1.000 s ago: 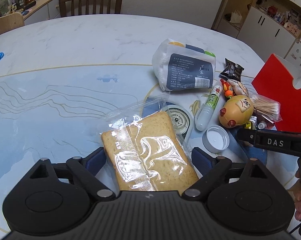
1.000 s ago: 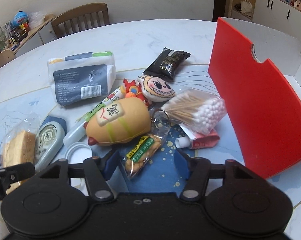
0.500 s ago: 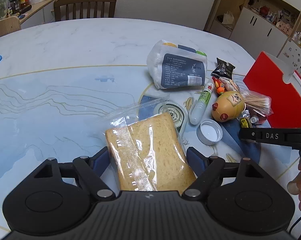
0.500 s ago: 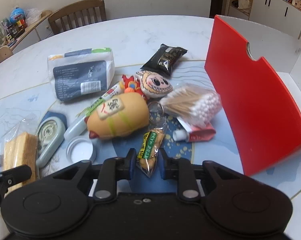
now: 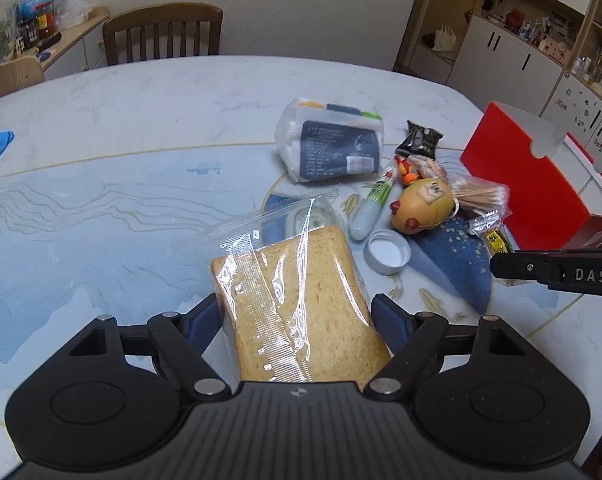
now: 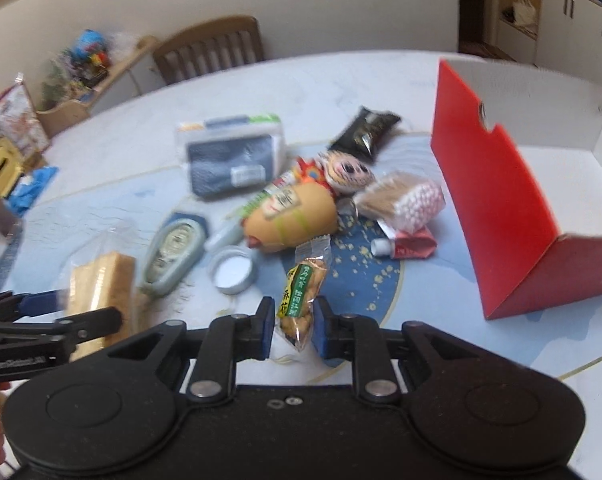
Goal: Organize objects
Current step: 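Carry bread and snack packet into the red shoebox and open both tools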
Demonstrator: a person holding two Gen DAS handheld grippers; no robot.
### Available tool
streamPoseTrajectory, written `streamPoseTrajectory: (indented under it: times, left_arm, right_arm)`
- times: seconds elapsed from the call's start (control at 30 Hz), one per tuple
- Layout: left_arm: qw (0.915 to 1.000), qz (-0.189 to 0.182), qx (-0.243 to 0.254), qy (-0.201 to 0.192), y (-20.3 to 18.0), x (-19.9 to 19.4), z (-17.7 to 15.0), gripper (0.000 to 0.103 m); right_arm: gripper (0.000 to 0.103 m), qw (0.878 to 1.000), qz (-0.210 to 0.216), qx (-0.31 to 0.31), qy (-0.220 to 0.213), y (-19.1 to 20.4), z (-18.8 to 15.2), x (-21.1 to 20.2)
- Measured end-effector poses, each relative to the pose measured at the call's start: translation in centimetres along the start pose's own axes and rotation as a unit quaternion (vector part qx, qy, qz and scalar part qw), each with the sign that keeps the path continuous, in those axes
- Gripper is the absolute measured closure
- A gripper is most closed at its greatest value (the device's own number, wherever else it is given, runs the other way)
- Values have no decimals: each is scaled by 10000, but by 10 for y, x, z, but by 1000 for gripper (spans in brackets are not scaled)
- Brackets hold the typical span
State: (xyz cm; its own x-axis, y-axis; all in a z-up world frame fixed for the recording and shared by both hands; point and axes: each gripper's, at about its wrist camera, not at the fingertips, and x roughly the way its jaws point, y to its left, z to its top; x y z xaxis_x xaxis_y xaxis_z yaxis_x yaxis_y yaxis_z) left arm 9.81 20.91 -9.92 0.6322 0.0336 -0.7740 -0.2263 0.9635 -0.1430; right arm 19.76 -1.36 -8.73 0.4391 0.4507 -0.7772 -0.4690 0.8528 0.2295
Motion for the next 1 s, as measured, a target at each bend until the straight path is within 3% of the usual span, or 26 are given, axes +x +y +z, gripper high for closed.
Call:
streamPoseTrajectory:
  times: [0.37,0.73,1.0]
  left_arm:
    - [9982,-235,430,-348,-75,-30,33,23]
    - [9913,-592,1019,-579,-175,-19,72,23]
    - [9866,-856,1320,-428,-239,12,99,23]
  right_arm:
    - [83,9977,316,-267,-540,-43,22,-64]
    - [83,9960,53,-172,-870,-135,47,-95]
    - [83,9953,-191,-172,-931,-191,58,-96]
